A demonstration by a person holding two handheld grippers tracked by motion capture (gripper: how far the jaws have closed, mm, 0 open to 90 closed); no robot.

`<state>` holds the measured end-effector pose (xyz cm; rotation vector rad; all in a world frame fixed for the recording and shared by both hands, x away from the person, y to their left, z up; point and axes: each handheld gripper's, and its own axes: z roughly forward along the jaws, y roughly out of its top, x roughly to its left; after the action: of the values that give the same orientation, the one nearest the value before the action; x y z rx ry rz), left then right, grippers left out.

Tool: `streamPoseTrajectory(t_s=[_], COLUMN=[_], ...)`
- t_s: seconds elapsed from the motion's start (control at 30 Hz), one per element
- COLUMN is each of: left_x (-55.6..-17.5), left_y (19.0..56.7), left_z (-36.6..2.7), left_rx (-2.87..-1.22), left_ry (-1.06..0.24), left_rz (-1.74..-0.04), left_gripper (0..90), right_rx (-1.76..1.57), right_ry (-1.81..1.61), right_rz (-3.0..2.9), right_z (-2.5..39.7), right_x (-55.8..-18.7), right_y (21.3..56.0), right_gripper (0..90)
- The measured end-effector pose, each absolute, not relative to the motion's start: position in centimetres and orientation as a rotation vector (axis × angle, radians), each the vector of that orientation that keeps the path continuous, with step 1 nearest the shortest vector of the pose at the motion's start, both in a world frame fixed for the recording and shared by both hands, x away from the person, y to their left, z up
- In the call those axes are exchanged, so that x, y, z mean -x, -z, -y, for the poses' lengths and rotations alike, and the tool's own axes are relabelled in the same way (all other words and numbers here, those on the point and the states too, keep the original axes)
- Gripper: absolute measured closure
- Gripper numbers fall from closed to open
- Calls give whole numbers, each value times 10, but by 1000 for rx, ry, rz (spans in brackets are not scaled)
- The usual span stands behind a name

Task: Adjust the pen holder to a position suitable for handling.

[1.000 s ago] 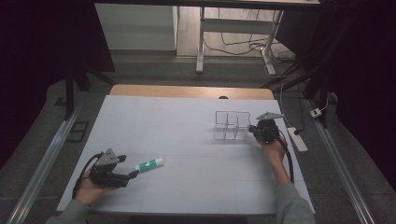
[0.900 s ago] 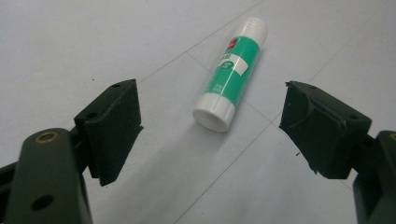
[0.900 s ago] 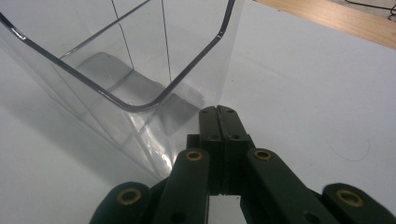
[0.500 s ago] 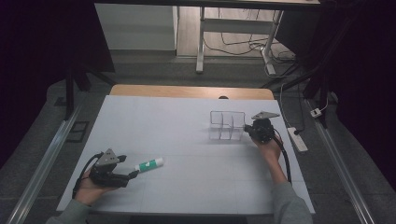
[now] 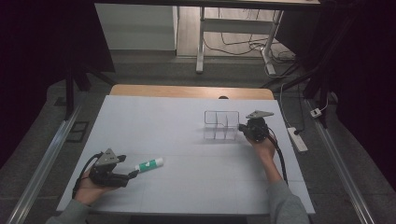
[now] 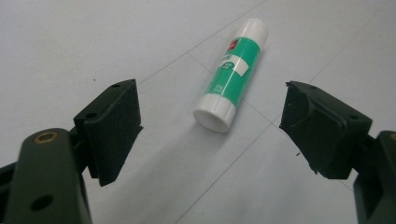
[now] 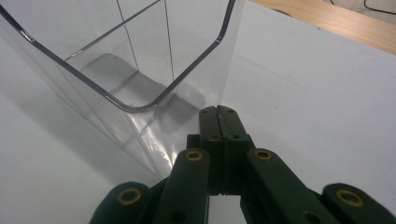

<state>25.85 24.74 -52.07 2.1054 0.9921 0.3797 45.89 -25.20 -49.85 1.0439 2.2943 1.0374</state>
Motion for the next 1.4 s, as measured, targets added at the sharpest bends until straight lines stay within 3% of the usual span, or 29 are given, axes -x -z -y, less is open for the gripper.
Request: streamPoseTrajectory(t_s=[1.4], left_x=[-258], left_y=[521], left_z=[-247], left_rx=[-2114], left_ry=[-380], left_rz=[-983], left_gripper=[196], right_rx=[-907], right_ry=[-1102], right_rz=[-2395], right_z=[179], right_x=[-459], right_y=[500], right_gripper=[890])
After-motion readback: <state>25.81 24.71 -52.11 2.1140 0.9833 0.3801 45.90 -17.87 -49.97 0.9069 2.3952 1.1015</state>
